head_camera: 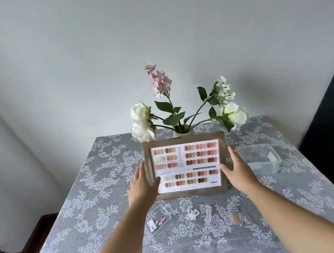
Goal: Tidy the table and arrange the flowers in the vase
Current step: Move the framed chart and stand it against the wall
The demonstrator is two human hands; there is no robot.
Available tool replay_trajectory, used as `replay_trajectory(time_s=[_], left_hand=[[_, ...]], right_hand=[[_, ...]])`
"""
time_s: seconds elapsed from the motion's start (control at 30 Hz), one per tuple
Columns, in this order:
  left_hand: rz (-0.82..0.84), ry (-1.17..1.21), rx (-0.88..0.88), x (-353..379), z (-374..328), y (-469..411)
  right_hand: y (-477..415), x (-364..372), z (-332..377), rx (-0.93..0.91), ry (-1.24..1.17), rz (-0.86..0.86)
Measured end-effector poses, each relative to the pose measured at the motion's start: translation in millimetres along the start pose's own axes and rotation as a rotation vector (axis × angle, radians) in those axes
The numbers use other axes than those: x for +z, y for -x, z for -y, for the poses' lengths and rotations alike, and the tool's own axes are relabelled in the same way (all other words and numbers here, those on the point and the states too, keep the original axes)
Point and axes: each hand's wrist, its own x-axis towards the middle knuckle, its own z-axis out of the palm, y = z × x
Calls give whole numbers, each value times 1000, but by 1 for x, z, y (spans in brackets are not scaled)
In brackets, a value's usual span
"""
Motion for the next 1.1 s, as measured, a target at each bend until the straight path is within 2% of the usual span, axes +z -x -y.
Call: replay_trajectory(time_s=[0.07,0.17,0.37,0.6,0.87,1.1], left_hand=[[-66,156,-50,5,4,-11],[-104,266,-86,13,13,-25],[-145,259,-37,34,26,-45],[-257,232,-54,51,30,-53],[-308,263,-99,49,25,-39],[-442,336,-164,15,33,10]], right_hand=[[-11,6,-4,40,-69,-89],[-23,20,-15,67,-124,-153],[-36,43,-27,18,-99,-222],[-40,52,-32,24,-184,-298],[-33,41,-32,-47,-183,-304],[-10,39,-1,-187,-192,-240]])
